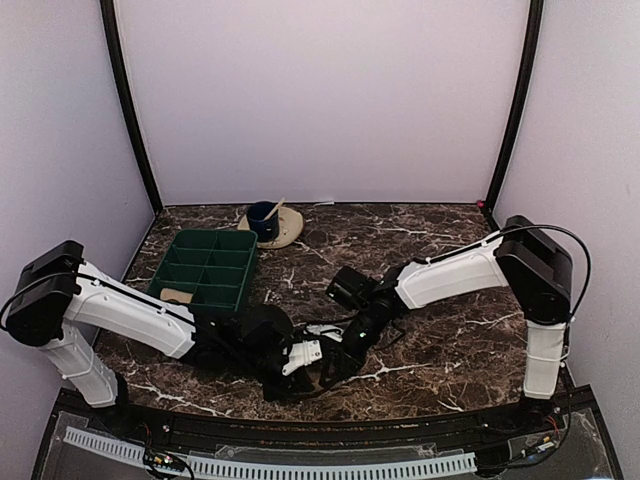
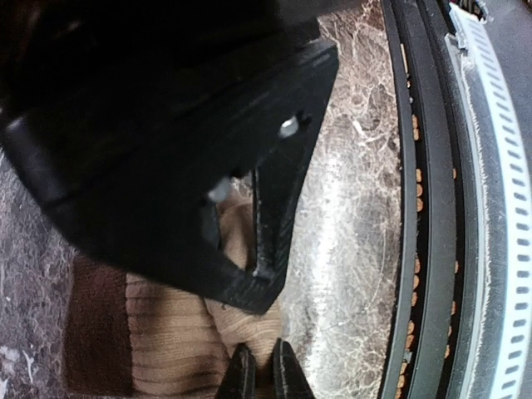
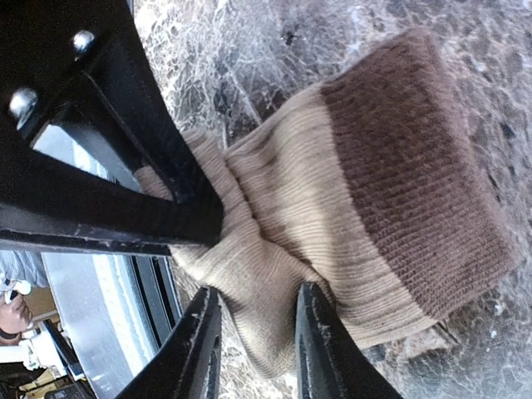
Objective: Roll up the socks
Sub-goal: Roll the sock at the center of the board.
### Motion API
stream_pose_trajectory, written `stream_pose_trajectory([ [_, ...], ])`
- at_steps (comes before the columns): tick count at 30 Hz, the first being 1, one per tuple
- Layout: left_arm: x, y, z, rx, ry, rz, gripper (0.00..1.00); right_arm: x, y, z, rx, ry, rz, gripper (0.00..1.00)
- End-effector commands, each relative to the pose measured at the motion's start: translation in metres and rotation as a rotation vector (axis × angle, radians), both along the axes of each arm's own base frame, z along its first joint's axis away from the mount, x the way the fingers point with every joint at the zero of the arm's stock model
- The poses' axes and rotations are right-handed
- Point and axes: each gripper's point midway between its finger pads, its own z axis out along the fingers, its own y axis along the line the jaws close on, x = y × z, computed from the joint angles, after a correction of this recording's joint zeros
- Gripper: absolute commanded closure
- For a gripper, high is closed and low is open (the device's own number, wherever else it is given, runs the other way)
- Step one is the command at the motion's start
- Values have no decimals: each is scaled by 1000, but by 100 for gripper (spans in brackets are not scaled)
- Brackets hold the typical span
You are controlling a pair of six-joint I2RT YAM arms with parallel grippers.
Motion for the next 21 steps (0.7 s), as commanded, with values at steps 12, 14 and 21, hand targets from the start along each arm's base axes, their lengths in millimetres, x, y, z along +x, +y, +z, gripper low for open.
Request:
stream_pose_trajectory([
  [12,8,10,-13,58,265,36,100,3,-27,-7,-68,-65,-79,64],
  [14,8,10,-12,57,289,27,100,5,-30,-7,-68,-75,-94,63],
  [21,7,12,-11,52,380,4,100,19,-36,-8,-60,-95,-173,62],
])
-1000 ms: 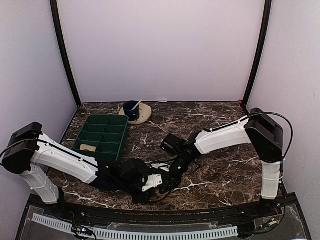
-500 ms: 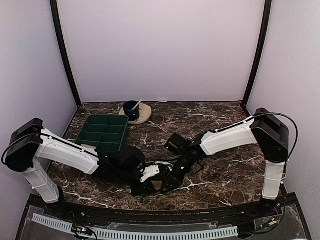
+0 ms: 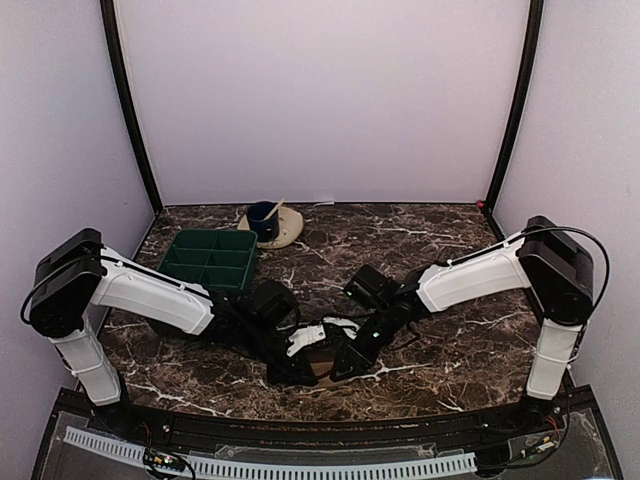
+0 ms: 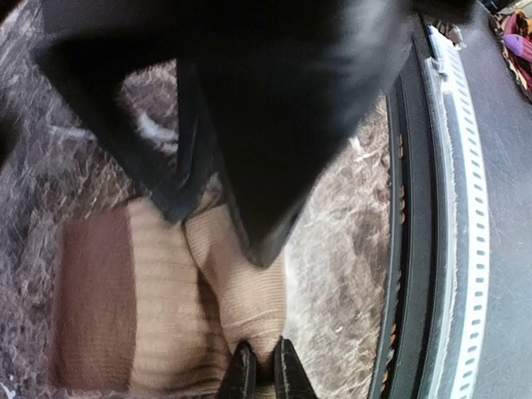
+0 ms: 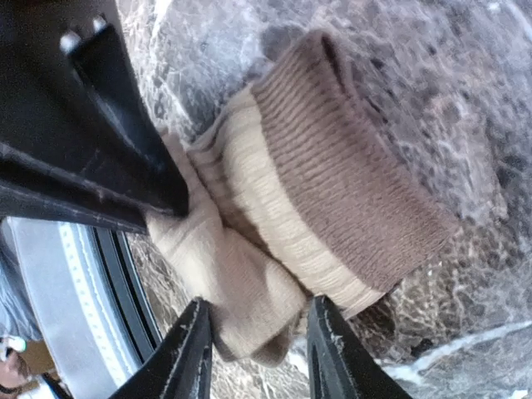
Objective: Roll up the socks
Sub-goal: Roll the sock at the center of the board.
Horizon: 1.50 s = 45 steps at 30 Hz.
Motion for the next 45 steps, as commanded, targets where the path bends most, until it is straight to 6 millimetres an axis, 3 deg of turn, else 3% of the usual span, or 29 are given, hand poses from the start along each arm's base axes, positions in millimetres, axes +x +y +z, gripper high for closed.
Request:
stream_pose_trajectory([
  [1,-4,20,-13,84,126,23,100,5,-16,-9,-45,-19,-47,62],
  [22,-9,14,-12,61,251,-11,100,43,-42,-12,-44,-52,-256,60],
  [29,-11,11,-9,55,299,-33,100,59,-56,-5,-51,-150,-347,60],
  [37,-14,8,-7,52,399,-60,100,69,-69,33,42,-348,-422,60],
  [45,-9,8,-8,60,476,-62,100,42,-61,58,105,-554,-330,59],
])
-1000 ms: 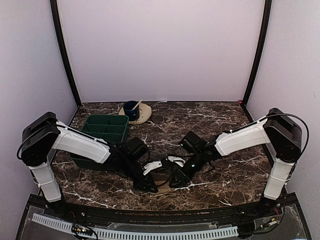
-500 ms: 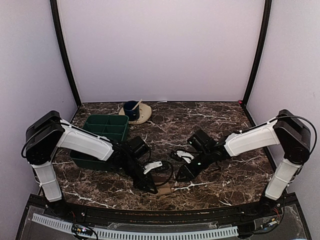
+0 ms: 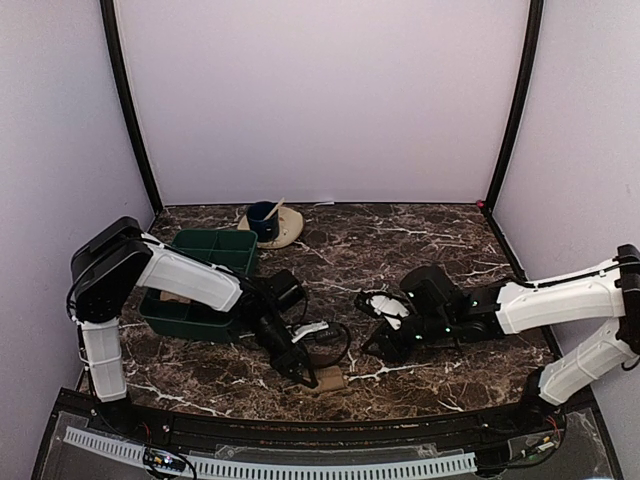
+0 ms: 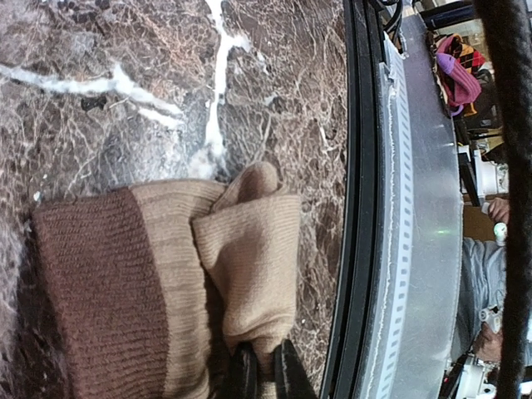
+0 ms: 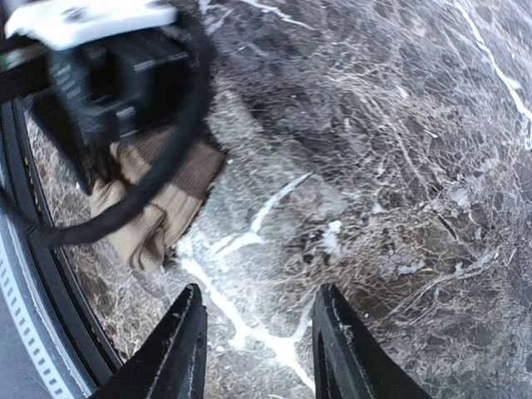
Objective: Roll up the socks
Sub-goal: Roll the sock at the center of the board.
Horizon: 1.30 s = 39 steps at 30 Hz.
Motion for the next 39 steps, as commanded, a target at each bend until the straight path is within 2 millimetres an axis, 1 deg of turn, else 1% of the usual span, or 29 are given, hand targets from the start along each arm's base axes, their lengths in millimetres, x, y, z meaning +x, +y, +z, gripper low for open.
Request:
stream_pose_trajectory([
  [1,-3,8,-2,33,69,-13,100,-7,7,14,2,-173,32,59],
  [4,0,8,-3,38,92,-11,100,-21,14,19,1,-237,80,59],
  [6,0,9,-6,47,112,-13,100,-35,21,20,-6,-271,131,59],
  [11,0,9,-8,52,144,-16,100,-58,37,10,-69,-323,240,57],
  [16,1,10,-8,52,165,-14,100,-73,58,1,-124,-366,330,56],
  [18,2,11,-8,51,171,-15,100,-76,64,-2,-144,-389,356,55],
  [26,6,11,-6,46,195,-14,100,-76,79,-7,-186,-432,419,52],
  [28,6,11,-6,47,199,-14,100,-76,80,-20,-224,-422,443,52],
  [29,6,11,-6,48,202,-14,100,-76,81,-22,-233,-422,451,52],
  [39,7,11,-7,42,215,-15,100,-77,84,-36,-277,-416,489,54],
])
